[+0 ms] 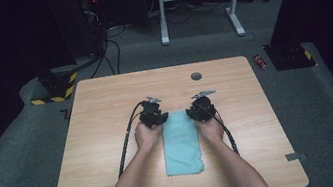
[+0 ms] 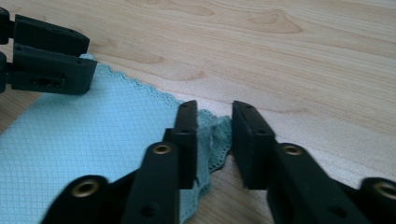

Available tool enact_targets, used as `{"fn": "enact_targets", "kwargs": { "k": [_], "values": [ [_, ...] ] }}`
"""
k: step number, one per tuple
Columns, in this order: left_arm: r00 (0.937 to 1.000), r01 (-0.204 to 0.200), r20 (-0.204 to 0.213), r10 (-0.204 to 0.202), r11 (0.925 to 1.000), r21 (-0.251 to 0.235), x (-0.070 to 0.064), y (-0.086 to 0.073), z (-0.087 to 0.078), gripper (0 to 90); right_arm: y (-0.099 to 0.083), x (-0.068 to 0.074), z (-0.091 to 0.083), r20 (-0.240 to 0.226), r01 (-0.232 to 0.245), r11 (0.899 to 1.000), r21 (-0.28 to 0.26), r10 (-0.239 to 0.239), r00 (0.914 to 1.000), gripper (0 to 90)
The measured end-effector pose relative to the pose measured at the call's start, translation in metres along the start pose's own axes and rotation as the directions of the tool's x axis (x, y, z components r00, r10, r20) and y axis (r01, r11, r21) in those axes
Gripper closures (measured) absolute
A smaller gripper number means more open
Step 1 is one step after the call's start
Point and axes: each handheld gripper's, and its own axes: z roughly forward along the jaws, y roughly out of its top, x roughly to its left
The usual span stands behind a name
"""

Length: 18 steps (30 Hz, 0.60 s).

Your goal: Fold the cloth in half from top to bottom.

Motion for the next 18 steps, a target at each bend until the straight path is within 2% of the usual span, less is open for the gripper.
{"fn": "enact_targets", "kwargs": {
  "k": [4, 9, 14, 18],
  "values": [
    [0.9998, 0.003, 0.018, -0.003, 1.0000, 0.001, 0.0000, -0.0002, 0.0001, 74.6, -0.0005, -0.0004, 0.0004, 0.012, 0.029, 1.000, -0.001, -0.029, 0.9995, 85.9],
    [0.9980, 0.031, 0.055, -0.031, 0.9995, 0.004, 0.0062, -0.0009, 0.0000, 85.9, -0.0002, 0.0000, 0.0001, 0.004, 0.040, 0.999, 0.002, -0.040, 0.9992, 89.1],
    [0.9982, 0.011, 0.059, -0.011, 0.9999, 0.001, 0.0067, -0.0011, -0.0024, 88.7, 0.0005, -0.0024, -0.0035, -0.029, 0.024, 1.000, -0.014, -0.024, 0.9993, 89.6],
    [0.9973, 0.017, 0.072, -0.015, 0.9997, -0.019, 0.0081, 0.0008, -0.0072, 88.9, 0.0025, -0.0007, -0.0089, -0.037, 0.034, 0.999, -0.030, -0.035, 0.9987, 89.6]
  ]
}}
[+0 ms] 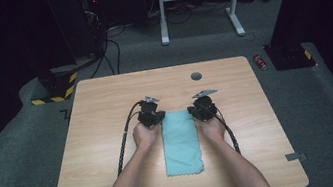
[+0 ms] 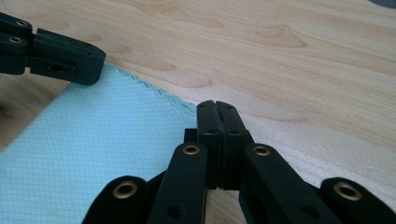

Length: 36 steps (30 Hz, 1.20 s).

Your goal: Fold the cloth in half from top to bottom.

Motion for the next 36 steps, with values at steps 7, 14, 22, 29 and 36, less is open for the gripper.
{"fn": "enact_targets", "kwargs": {
  "k": [7, 14, 22, 29, 36],
  "values": [
    [0.9997, 0.010, 0.023, -0.009, 0.9995, -0.031, 0.002, 0.004, -0.011, 88.9, 0.005, 0.000, -0.010, -0.013, 0.009, 1.000, -0.030, -0.009, 0.9999, 89.8],
    [0.9988, 0.018, 0.046, -0.016, 0.9979, -0.062, 0.001, 0.011, -0.023, 89.0, 0.012, 0.003, -0.022, -0.017, 0.019, 0.999, -0.045, -0.020, 0.9997, 89.9],
    [0.9984, 0.032, 0.050, -0.028, 0.9951, -0.093, 0.005, 0.025, -0.033, 89.1, 0.033, 0.004, -0.034, -0.006, 0.055, 0.996, -0.065, -0.055, 0.9985, 90.0],
    [0.9977, 0.037, 0.062, -0.029, 0.9912, -0.127, 0.007, 0.035, -0.040, 89.1, 0.045, 0.001, -0.041, -0.015, 0.048, 0.995, -0.084, -0.049, 0.9987, 90.0],
    [0.9961, 0.017, 0.089, -0.004, 0.9903, -0.138, 0.004, 0.026, -0.051, 89.0, 0.038, 0.005, -0.049, -0.045, 0.055, 0.994, -0.095, -0.059, 0.9972, 90.0]
  ]
}}
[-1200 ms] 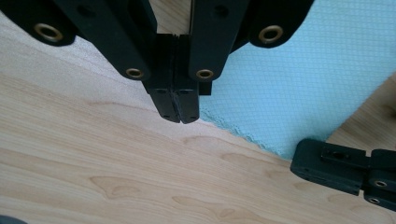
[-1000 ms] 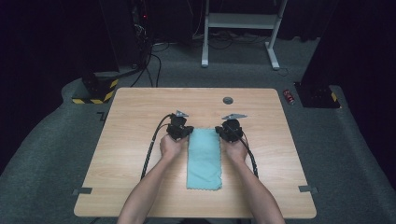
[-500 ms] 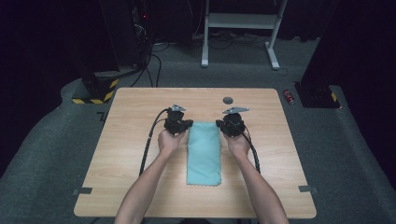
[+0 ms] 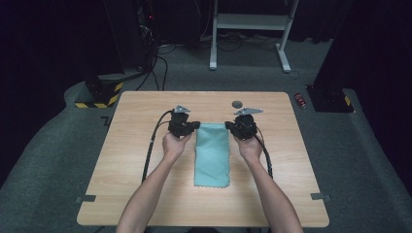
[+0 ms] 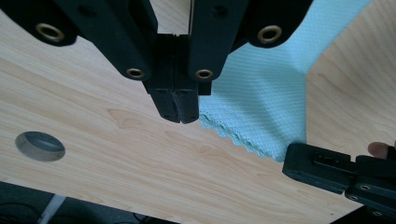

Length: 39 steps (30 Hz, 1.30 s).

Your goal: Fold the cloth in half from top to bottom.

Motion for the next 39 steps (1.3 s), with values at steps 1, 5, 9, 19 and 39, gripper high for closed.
{"fn": "enact_targets", "kwargs": {
  "k": [1, 5, 9, 19, 39],
  "values": [
    [1.0000, -0.002, 0.002, 0.002, 1.0000, 0.001, 0.000, 0.000, -0.002, 89.0, -0.001, 0.001, -0.001, -0.008, 0.002, 1.000, -0.003, -0.002, 1.0000, 90.0],
    [0.9998, -0.013, 0.013, 0.013, 0.9998, 0.013, -0.003, -0.003, -0.006, 89.0, -0.005, 0.006, -0.005, -0.018, 0.021, 1.000, -0.004, -0.021, 0.9996, 90.0],
    [0.9992, -0.033, 0.022, 0.033, 0.9993, 0.020, -0.005, -0.005, -0.008, 89.0, -0.010, 0.008, -0.009, -0.034, 0.024, 1.000, 0.002, -0.024, 0.9991, 90.0],
    [0.9980, -0.051, 0.038, 0.050, 0.9980, 0.037, -0.012, -0.014, -0.012, 89.0, -0.021, 0.010, -0.015, -0.068, 0.027, 1.000, 0.010, -0.027, 0.9973, 90.0],
    [0.9939, -0.096, 0.059, 0.093, 0.9944, 0.043, -0.029, -0.040, -0.028, 89.0, -0.043, 0.023, -0.029, -0.117, 0.057, 0.998, 0.010, -0.055, 0.9916, 90.0]
  ]
}}
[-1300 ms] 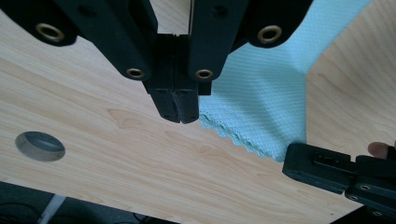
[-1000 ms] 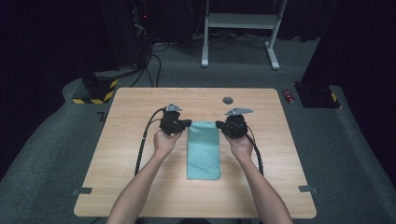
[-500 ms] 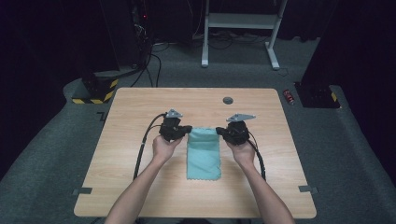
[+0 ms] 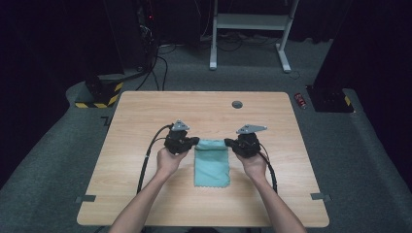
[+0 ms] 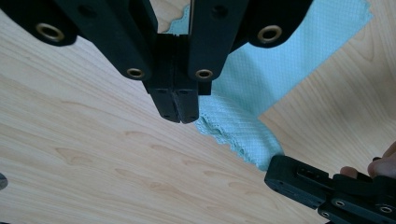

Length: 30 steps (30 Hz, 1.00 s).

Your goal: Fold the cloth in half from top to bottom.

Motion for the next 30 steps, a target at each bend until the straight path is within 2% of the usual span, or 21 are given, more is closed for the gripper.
{"fn": "enact_targets", "kwargs": {
  "k": [6, 10, 17, 30],
  "values": [
    [0.9999, -0.009, 0.008, 0.009, 0.9999, 0.004, -0.003, -0.008, -0.002, 89.0, -0.007, 0.003, -0.002, -0.014, -0.001, 1.000, 0.002, 0.001, 0.9999, 90.0],
    [0.9999, 0.001, 0.016, -0.001, 1.0000, -0.003, -0.006, -0.010, -0.005, 89.0, -0.010, 0.006, -0.004, -0.020, -0.001, 1.000, 0.003, 0.002, 0.9998, 90.0],
    [0.9996, -0.020, 0.019, 0.020, 0.9998, -0.004, -0.011, -0.014, -0.010, 89.0, -0.013, 0.009, -0.008, -0.030, 0.005, 1.000, -0.009, -0.005, 0.9995, 90.0],
    [0.9992, -0.015, 0.038, 0.015, 0.9998, -0.010, -0.018, -0.025, -0.017, 89.0, -0.023, 0.017, -0.014, -0.050, 0.015, 1.000, -0.008, -0.016, 0.9986, 90.0]
  ]
}}
